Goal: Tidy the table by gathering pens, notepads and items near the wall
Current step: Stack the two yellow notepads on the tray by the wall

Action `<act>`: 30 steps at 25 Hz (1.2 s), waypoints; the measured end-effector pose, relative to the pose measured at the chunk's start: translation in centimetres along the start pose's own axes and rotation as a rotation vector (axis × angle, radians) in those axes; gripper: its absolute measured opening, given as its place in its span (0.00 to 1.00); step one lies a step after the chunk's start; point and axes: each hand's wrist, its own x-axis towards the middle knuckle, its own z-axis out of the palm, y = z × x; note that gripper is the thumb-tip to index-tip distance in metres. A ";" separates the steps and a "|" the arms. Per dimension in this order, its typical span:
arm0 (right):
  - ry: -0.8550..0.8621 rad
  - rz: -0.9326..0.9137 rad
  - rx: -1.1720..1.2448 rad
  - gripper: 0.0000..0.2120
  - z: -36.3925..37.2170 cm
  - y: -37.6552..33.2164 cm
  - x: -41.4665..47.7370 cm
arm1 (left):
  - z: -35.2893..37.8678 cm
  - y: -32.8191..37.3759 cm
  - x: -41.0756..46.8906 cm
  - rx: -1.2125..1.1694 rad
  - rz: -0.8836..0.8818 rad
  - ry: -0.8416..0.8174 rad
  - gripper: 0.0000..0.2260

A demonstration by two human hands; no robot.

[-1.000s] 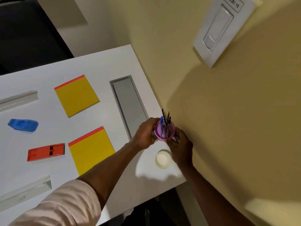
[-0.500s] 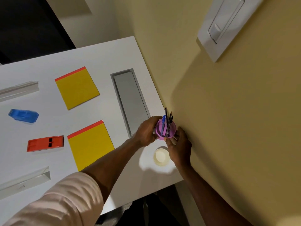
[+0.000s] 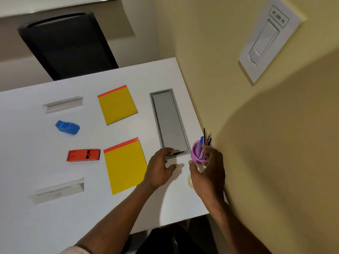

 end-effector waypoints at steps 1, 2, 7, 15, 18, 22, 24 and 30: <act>-0.056 -0.030 0.038 0.28 0.5 -1.0 0.6 | -0.9 -0.1 -0.3 -0.020 -0.021 0.037 0.26; -0.107 -0.058 0.075 0.26 1.0 -1.9 1.2 | -1.8 -0.4 -0.8 -0.035 -0.037 0.069 0.24; -0.306 -0.136 0.062 0.20 5.5 -3.3 1.7 | -5.4 -3.9 -4.8 -0.071 -0.201 0.196 0.20; -0.685 -0.091 -0.182 0.20 15.1 -2.9 -0.4 | -9.6 -11.3 -7.0 0.061 -0.494 0.262 0.17; -0.708 -0.008 -0.249 0.22 17.0 -2.3 -0.5 | -10.6 -13.5 -6.4 0.099 -0.609 0.186 0.22; -0.718 0.022 -0.372 0.27 19.2 -2.9 0.4 | -11.9 -15.3 -5.0 0.148 -0.670 0.133 0.28; -0.717 0.045 -0.387 0.30 20.2 -3.5 0.4 | -12.6 -15.9 -4.7 0.176 -0.679 0.112 0.32; -0.682 0.170 -0.347 0.28 22.6 -4.3 0.3 | -13.6 -17.3 -3.6 -0.009 -0.843 0.148 0.44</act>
